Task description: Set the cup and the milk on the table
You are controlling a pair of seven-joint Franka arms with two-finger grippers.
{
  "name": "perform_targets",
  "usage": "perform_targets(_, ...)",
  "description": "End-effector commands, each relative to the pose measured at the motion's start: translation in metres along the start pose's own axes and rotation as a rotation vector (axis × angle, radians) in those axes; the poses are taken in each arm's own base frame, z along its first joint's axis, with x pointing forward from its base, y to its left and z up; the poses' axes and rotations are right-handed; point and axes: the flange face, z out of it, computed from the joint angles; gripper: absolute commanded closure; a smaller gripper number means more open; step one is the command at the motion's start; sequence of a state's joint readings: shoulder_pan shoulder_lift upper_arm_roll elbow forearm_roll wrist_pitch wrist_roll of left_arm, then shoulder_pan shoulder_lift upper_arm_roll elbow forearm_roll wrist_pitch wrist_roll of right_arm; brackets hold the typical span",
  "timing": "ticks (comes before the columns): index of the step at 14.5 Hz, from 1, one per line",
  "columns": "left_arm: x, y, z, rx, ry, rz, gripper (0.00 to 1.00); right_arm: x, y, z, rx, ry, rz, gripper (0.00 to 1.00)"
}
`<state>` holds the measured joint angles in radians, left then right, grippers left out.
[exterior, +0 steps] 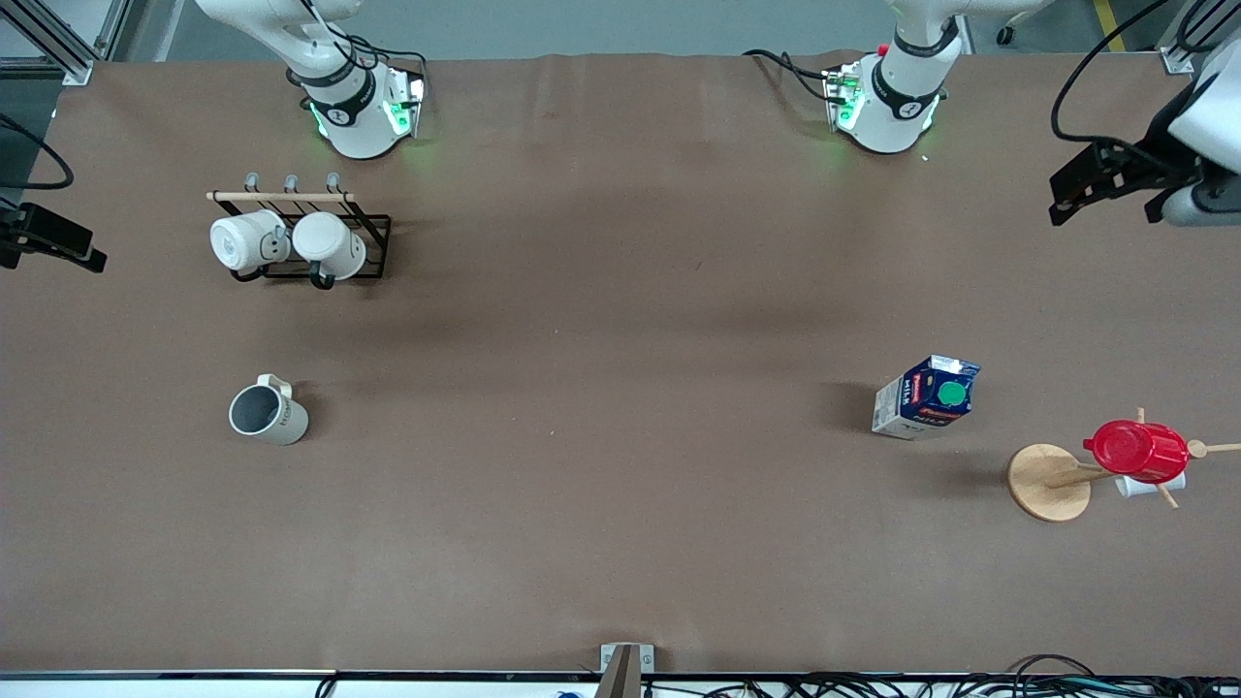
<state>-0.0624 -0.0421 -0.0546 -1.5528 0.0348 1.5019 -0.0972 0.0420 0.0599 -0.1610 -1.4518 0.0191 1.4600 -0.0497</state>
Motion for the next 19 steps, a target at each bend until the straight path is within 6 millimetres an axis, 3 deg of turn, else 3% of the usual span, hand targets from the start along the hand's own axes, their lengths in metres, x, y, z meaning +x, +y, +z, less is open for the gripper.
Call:
perform_targets(1, 0.028, 0.008, 0.052, -0.007, 0.022, 0.035, 0.00, -0.007, 0.004, -0.002, 0.003, -0.001, -0.003, 0.00)
perform_targets(3, 0.040, 0.012, 0.102, -0.008, 0.026, 0.040, 0.00, -0.006, 0.012, -0.004, 0.004, 0.015, 0.010, 0.00)
perform_targets(5, 0.053, 0.015, 0.139, -0.011, 0.027, 0.042, 0.00, 0.004, 0.027, 0.007, 0.011, 0.044, 0.037, 0.00)
perform_targets(7, 0.065, 0.018, 0.170, -0.010, 0.004, 0.048, 0.00, 0.025, 0.025, 0.057, 0.006, 0.037, 0.013, 0.00)
perform_targets(11, 0.085, 0.022, 0.217, -0.014, -0.011, 0.050, 0.00, 0.038, 0.034, 0.197, -0.015, 0.090, -0.095, 0.00)
perform_targets(13, 0.092, 0.025, 0.238, -0.016, -0.010, 0.056, 0.00, 0.049, 0.031, 0.256, -0.033, 0.109, -0.103, 0.00)
perform_targets(16, 0.099, 0.030, 0.268, -0.018, -0.027, 0.062, 0.00, 0.063, 0.033, 0.309, -0.053, 0.097, -0.142, 0.00)
perform_targets(19, 0.101, 0.033, 0.283, -0.017, -0.045, 0.066, 0.00, 0.071, 0.035, 0.349, -0.067, 0.096, -0.179, 0.00)
